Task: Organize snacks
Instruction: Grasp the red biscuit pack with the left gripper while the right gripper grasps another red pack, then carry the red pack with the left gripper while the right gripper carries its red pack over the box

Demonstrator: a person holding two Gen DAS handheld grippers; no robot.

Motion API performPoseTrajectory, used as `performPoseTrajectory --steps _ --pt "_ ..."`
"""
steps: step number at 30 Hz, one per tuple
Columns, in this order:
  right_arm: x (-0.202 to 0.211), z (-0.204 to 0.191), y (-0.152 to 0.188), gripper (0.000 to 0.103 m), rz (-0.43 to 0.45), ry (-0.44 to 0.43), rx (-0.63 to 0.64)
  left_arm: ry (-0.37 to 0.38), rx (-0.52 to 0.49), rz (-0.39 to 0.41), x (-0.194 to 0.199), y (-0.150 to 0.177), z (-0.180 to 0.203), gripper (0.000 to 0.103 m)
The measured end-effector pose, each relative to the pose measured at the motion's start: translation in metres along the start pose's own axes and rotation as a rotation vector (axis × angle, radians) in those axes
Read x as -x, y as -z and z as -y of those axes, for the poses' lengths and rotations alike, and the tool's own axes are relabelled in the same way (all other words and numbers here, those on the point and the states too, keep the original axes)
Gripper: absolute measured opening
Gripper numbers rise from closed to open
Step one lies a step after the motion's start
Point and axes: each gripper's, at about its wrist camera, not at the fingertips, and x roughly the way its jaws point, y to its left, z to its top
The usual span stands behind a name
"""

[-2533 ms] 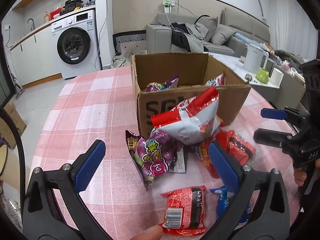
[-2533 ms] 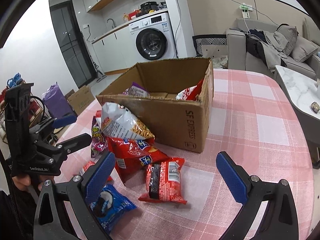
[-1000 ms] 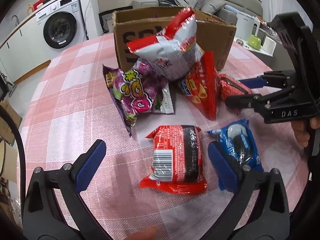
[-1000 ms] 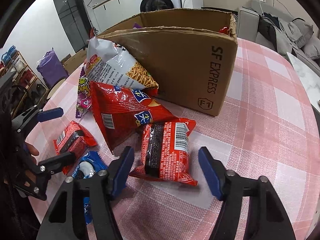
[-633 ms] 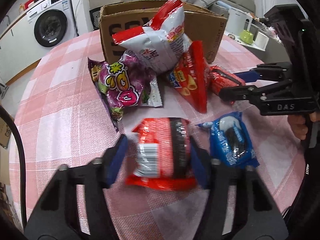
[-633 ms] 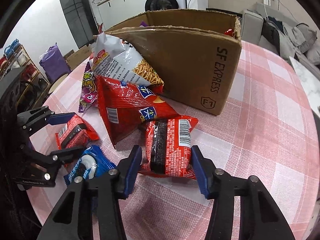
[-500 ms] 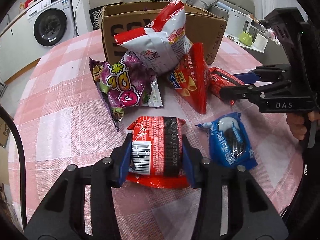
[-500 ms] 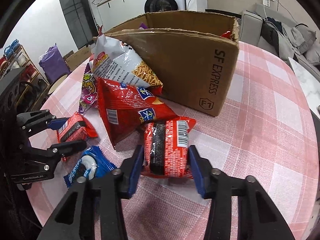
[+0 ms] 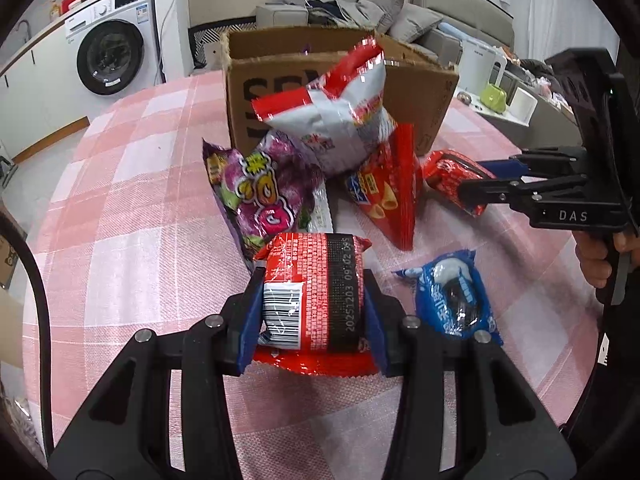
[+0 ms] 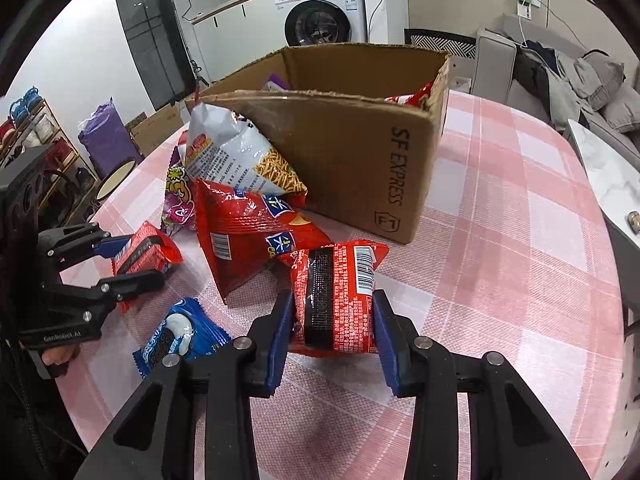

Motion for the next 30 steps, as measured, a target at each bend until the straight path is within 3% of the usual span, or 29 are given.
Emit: performPoseTrajectory --steps 14,30 --pt "0.045 0.004 -0.008 0.039 0.113 -0.003 -0.025 -0.012 0.025 0.094 0.035 -0.01 0.002 0.042" --pt "0.089 0.004 -0.018 0.039 0.301 -0.055 -0.095 -0.051 0.054 0.201 0.07 -0.03 -0.004 0.042"
